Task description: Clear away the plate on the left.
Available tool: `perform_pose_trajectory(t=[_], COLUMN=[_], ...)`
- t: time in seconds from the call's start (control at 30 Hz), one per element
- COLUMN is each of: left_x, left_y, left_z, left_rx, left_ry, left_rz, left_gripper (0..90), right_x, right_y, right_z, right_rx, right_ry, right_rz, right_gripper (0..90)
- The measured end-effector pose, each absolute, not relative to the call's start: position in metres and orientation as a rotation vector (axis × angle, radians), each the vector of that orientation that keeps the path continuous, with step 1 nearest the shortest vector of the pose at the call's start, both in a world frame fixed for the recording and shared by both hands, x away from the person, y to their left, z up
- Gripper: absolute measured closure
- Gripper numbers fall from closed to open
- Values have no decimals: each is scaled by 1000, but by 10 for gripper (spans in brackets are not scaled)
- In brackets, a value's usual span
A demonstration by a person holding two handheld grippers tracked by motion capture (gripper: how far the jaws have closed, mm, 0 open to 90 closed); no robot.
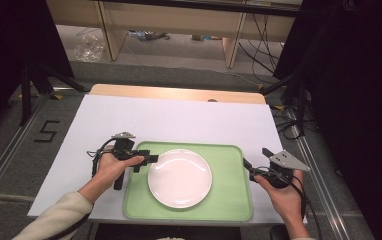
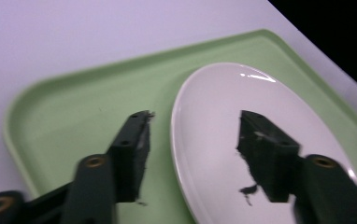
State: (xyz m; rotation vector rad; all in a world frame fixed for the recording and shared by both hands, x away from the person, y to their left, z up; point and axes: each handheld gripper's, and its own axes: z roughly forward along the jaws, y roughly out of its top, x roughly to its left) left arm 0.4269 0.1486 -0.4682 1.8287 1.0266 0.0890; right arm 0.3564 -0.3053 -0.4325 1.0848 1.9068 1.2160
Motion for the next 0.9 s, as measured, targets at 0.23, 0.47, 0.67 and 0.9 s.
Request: perform_pose_trajectory(t=[0.23, 0.47, 0.67, 0.9], left_x=[419, 410, 399, 387], left_y=[146, 143, 144, 153], left_z=[-455, -444, -433, -430], left_rx=[1840, 1819, 1785, 1777], left_ry=[900, 815, 741, 723], left_rz=[264, 306, 364, 386], left_gripper=[227, 148, 113, 112], right_x=[356, 356, 356, 356], right_y=[-305, -305, -306, -305], right_z=[-433, -433, -433, -433], right_rx=[1087, 1086, 1084, 1084], right_ry=[1909, 1908, 1907, 1906], right_rz=[1214, 1214, 1215, 1213], right_gripper=[213, 212, 212, 211])
